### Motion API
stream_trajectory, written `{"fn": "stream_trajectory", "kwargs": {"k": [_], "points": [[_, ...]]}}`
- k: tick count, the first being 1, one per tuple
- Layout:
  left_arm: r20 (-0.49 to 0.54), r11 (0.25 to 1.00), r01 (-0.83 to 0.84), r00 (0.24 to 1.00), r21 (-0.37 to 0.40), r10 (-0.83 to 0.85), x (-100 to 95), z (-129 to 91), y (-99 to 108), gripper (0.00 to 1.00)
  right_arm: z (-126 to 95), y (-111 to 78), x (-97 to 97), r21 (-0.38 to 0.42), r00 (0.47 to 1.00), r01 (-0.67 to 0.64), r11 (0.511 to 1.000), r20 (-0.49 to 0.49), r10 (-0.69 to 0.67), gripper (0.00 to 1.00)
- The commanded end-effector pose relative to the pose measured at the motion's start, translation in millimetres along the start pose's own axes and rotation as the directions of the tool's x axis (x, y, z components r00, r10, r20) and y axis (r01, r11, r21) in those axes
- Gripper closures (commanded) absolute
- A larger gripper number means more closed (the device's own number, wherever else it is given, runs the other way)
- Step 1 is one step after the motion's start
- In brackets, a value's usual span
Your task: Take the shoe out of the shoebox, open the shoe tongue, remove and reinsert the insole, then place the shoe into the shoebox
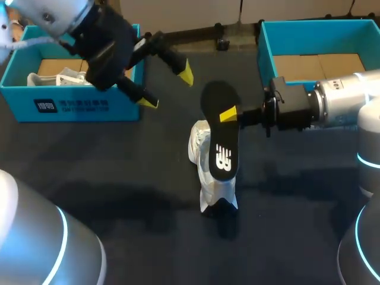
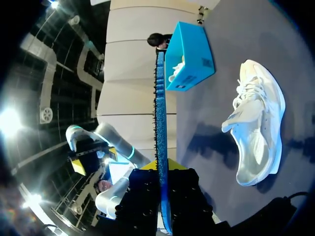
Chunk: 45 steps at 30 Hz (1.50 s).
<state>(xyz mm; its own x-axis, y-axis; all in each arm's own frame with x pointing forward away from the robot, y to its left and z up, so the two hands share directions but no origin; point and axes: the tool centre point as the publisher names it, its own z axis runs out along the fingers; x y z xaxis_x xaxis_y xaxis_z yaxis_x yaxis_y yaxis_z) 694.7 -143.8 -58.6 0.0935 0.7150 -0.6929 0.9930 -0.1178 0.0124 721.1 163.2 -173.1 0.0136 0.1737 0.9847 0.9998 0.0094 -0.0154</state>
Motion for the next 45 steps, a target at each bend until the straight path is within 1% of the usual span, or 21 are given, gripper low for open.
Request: {"fn": "stream_trajectory", "kwargs": {"k": [1, 3, 4, 10, 14, 20, 23, 25, 29, 31, 45], "points": [[0.403, 1.000, 0.002, 0.915, -0.021, 0.006, 13.4, 2.1, -9.1, 0.00, -1.7, -1.4, 1.7, -0.002, 1.000, -0.002, 1.000, 0.007, 0.002, 1.00], [0.409, 1.000, 0.010, 0.912, -0.021, -0.001, 17.3, 2.7, -9.2, 0.00, -2.4, -1.4, 1.9, -0.003, 1.000, -0.003, 1.000, 0.008, 0.003, 1.00], [0.394, 1.000, 0.016, 0.919, -0.025, -0.005, 18.9, 3.2, -9.1, 0.00, -2.5, -1.4, 2.0, -0.003, 1.000, -0.004, 1.000, 0.009, 0.004, 1.00], [0.394, 1.000, 0.016, 0.919, -0.025, -0.005, 18.9, 3.2, -9.1, 0.00, -3.9, -1.1, 2.3, 0.000, 1.000, -0.009, 1.000, 0.009, 0.009, 1.00], [0.394, 1.000, 0.016, 0.919, -0.025, -0.005, 18.9, 3.2, -9.1, 0.00, -4.9, -0.2, -1.5, 0.009, 1.000, -0.017, 1.000, 0.012, 0.017, 1.00], [0.394, 1.000, 0.016, 0.919, -0.025, -0.005, 18.9, 3.2, -9.1, 0.00, -6.5, 1.2, 0.4, 0.004, 1.000, -0.013, 1.000, 0.011, 0.013, 1.00], [0.428, 0.998, 0.058, 0.903, -0.020, -0.044, 23.6, 11.4, -8.4, 0.00, -6.8, 1.2, 0.7, -0.002, 1.000, -0.009, 1.000, 0.009, 0.009, 1.00], [0.437, 0.997, 0.067, 0.898, -0.038, -0.044, 32.8, 18.8, -6.8, 0.00, -7.0, 1.1, 0.5, -0.006, 1.000, -0.008, 1.000, 0.007, 0.008, 1.00], [0.477, 0.995, 0.089, 0.877, -0.054, -0.053, 43.6, 25.5, -2.9, 0.00, -7.8, 1.2, -0.2, -0.009, 1.000, -0.010, 1.000, 0.006, 0.010, 1.00], [0.492, 0.995, 0.085, 0.869, -0.045, -0.052, 48.6, 27.9, -1.3, 0.00, -7.9, 1.1, -0.2, -0.009, 1.000, -0.012, 1.000, 0.006, 0.012, 1.00], [0.532, 0.992, 0.085, 0.846, -0.096, -0.021, 71.9, 42.4, 6.9, 0.00, -7.6, -2.7, 3.9, -0.007, 1.000, -0.009, 1.000, -0.003, 0.009, 1.00]]}}
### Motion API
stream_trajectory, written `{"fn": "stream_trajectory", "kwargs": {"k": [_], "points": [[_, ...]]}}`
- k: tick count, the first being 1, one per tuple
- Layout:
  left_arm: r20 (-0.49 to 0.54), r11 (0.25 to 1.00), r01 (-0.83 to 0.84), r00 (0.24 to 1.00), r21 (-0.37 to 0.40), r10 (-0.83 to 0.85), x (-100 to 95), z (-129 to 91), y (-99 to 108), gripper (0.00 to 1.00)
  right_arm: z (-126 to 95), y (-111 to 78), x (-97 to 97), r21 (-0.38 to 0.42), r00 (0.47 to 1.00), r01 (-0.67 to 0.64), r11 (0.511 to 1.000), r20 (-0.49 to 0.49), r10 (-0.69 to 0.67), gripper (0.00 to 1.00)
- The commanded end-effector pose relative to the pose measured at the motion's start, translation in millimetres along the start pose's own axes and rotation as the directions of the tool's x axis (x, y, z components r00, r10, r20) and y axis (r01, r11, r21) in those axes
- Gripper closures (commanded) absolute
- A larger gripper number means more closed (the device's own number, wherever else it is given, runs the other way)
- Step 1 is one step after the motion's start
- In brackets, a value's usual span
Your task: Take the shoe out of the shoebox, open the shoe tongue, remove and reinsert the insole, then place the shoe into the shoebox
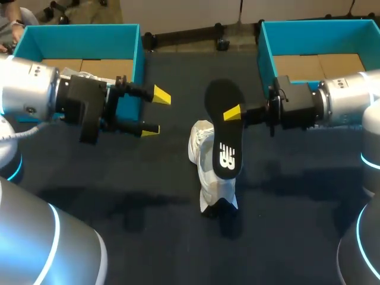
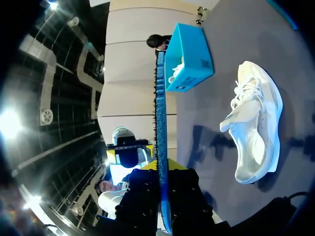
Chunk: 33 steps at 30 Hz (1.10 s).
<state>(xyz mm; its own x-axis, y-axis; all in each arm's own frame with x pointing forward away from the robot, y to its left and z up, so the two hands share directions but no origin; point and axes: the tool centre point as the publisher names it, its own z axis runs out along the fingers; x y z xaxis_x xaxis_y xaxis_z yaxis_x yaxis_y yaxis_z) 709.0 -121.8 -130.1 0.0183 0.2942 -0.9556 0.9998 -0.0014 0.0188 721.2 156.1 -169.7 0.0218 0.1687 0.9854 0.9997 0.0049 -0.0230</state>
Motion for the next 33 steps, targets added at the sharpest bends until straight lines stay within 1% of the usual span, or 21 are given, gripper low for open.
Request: {"fn": "stream_trajectory", "kwargs": {"k": [1, 11, 19, 27, 33], "points": [[0.062, 1.000, 0.004, 0.998, -0.024, -0.002, 12.2, 4.6, -3.5, 0.00, 0.3, -3.2, 2.4, -0.004, 1.000, 0.001, 1.000, -0.002, -0.001, 1.00], [0.129, 0.995, 0.045, 0.991, -0.093, -0.033, 23.4, 15.3, 7.0, 0.00, 7.3, -7.3, 3.5, 0.004, 1.000, 0.005, 1.000, -0.030, -0.005, 1.00], [0.143, 0.993, 0.057, 0.989, -0.101, -0.042, 28.7, 27.8, 14.4, 0.00, 20.4, -11.3, 7.7, 0.035, 0.999, 0.004, 0.999, -0.048, -0.003, 1.00], [0.175, 0.991, 0.067, 0.983, -0.115, -0.046, 24.2, 45.0, 25.9, 0.00, 32.9, -16.7, 8.0, 0.044, 0.998, 0.004, 0.999, -0.067, -0.001, 1.00], [0.200, 0.994, 0.049, 0.979, -0.097, -0.029, 23.3, 54.5, 30.8, 0.00, 39.8, -21.5, 8.0, 0.042, 0.996, 0.005, 0.999, -0.088, -0.001, 1.00]]}}
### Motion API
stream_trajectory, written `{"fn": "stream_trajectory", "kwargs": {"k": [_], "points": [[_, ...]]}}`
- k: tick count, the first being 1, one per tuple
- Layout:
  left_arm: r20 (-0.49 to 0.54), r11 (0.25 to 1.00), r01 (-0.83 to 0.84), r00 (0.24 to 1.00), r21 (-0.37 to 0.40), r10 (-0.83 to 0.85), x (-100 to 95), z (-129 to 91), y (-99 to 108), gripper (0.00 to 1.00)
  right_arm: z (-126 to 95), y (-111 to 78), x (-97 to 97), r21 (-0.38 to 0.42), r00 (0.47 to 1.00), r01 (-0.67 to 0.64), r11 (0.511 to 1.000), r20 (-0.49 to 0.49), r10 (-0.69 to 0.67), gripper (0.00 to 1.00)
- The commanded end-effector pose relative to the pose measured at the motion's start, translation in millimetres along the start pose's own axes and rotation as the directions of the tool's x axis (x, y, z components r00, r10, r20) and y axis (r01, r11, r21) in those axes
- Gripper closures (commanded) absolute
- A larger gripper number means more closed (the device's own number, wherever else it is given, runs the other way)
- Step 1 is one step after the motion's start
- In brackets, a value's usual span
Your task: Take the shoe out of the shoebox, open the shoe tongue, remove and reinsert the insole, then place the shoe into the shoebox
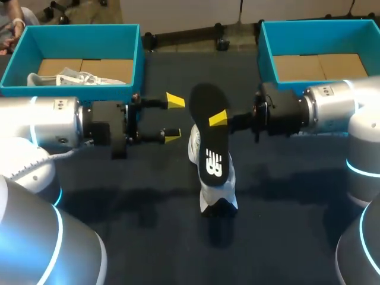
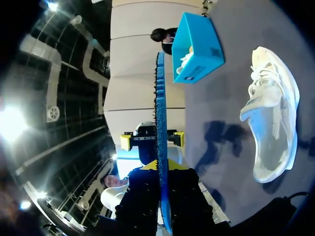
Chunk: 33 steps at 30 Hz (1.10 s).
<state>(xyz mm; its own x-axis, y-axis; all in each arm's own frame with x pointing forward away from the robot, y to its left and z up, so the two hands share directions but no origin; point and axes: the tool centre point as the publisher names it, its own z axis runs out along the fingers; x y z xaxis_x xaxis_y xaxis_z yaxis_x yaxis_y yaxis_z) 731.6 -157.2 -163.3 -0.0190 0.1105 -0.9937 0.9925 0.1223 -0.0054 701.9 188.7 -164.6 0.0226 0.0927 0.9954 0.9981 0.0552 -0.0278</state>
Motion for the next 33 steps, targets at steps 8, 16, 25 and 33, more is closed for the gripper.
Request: {"fn": "stream_trajectory", "kwargs": {"k": [8, 16, 25, 33], "points": [[0.024, 0.999, -0.023, 0.999, 0.040, 0.023, 7.0, 24.4, 12.9, 0.13, 18.4, -4.9, -1.5, 0.000, 1.000, 0.005, 1.000, -0.025, -0.005, 1.00], [0.032, 0.998, -0.036, 0.999, 0.042, 0.034, 5.1, 42.1, 14.0, 0.43, 22.1, -4.8, -0.3, 0.003, 1.000, 0.010, 1.000, -0.023, -0.010, 1.00], [0.032, 0.998, -0.031, 0.999, 0.054, 0.030, 7.2, 49.2, 11.2, 0.56, 21.2, -4.7, -0.3, -0.007, 1.000, 0.017, 1.000, -0.025, -0.017, 1.00], [0.030, 0.998, -0.024, 0.999, 0.058, 0.022, 9.7, 50.5, 7.1, 0.60, 20.2, -4.0, -0.5, -0.010, 0.999, 0.020, 1.000, -0.027, -0.020, 1.00]]}}
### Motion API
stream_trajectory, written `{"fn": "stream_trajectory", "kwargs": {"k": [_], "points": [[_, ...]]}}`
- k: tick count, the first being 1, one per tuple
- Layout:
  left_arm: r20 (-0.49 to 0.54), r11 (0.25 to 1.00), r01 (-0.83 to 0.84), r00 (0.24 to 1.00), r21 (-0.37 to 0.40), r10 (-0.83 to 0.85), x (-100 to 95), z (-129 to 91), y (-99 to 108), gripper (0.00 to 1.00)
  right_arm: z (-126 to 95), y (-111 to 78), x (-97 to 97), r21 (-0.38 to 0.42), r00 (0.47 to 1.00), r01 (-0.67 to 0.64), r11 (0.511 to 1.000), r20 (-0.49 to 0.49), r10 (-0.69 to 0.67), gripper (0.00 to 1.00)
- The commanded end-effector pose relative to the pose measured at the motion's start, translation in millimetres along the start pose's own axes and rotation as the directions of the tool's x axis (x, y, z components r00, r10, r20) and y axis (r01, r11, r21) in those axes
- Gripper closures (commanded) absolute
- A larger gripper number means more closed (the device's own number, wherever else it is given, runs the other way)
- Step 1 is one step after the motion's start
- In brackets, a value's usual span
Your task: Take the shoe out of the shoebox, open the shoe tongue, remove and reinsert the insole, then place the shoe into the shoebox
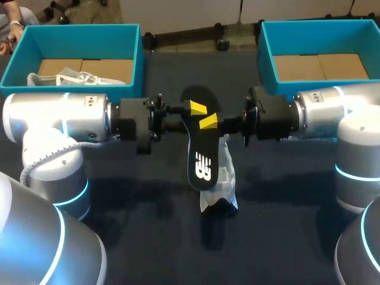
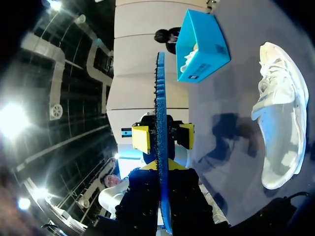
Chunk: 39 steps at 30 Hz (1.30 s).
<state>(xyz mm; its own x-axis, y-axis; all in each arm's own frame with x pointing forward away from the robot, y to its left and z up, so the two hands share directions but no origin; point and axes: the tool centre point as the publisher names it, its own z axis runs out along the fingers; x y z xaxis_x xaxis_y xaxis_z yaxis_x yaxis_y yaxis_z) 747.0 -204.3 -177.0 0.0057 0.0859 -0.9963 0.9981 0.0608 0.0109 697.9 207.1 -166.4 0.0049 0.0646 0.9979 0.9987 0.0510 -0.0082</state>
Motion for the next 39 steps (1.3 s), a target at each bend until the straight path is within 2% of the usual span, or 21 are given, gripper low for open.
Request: {"fn": "stream_trajectory", "kwargs": {"k": [1, 7, 13, 20, 21, 22, 23, 24, 32, 36, 39], "points": [[0.002, 1.000, 0.000, 1.000, -0.001, 0.000, 1.7, 0.8, -3.0, 0.60, 1.5, -1.1, -0.4, -0.004, 1.000, 0.001, 1.000, -0.001, -0.001, 1.00], [-0.003, 1.000, 0.007, 1.000, 0.003, -0.006, 3.9, 2.1, -6.6, 0.68, 1.3, -1.0, -1.1, -0.005, 1.000, 0.004, 1.000, -0.004, -0.004, 1.00], [-0.005, 1.000, 0.014, 1.000, 0.000, -0.014, 4.9, 2.8, -7.3, 1.00, 1.2, -1.6, -1.4, -0.007, 1.000, 0.003, 1.000, -0.006, -0.003, 1.00], [0.000, 1.000, 0.027, 1.000, -0.002, -0.027, 5.1, 4.5, -4.8, 1.00, 0.4, -2.1, -1.6, -0.009, 1.000, 0.007, 1.000, -0.006, -0.007, 1.00], [0.000, 1.000, 0.029, 1.000, -0.002, -0.029, 5.2, 4.3, -4.2, 1.00, 0.1, -2.2, -1.8, -0.007, 1.000, 0.014, 1.000, -0.006, -0.014, 0.90], [-0.001, 1.000, 0.030, 1.000, -0.002, -0.030, 5.4, 3.7, -3.7, 1.00, -0.2, -2.4, -1.9, -0.006, 1.000, 0.019, 1.000, -0.003, -0.019, 0.56], [-0.002, 1.000, 0.030, 1.000, -0.002, -0.030, 5.5, 3.5, -3.5, 1.00, -0.4, -2.5, -2.0, -0.005, 1.000, 0.023, 1.000, -0.001, -0.023, 0.45], [-0.003, 1.000, 0.031, 1.000, -0.002, -0.031, 5.8, 3.0, -2.9, 1.00, -1.0, -2.9, -1.9, 0.000, 0.999, 0.034, 0.999, 0.002, -0.034, 0.00], [-0.006, 0.996, 0.087, 0.996, 0.030, -0.087, 7.6, -2.2, -3.9, 1.00, -23.7, -10.5, 0.9, -0.012, 0.982, 0.178, 0.984, 0.071, -0.177, 0.00], [-0.001, 0.989, 0.125, 0.992, 0.080, -0.125, 7.2, -5.2, -11.4, 1.00, -38.2, -13.4, 2.0, -0.016, 0.957, 0.267, 0.963, 0.120, -0.264, 0.00], [-0.002, 0.987, 0.138, 0.990, 0.087, -0.138, 8.0, -6.8, -14.7, 1.00, -47.4, -15.1, 1.5, -0.017, 0.934, 0.325, 0.946, 0.161, -0.318, 0.00]]}}
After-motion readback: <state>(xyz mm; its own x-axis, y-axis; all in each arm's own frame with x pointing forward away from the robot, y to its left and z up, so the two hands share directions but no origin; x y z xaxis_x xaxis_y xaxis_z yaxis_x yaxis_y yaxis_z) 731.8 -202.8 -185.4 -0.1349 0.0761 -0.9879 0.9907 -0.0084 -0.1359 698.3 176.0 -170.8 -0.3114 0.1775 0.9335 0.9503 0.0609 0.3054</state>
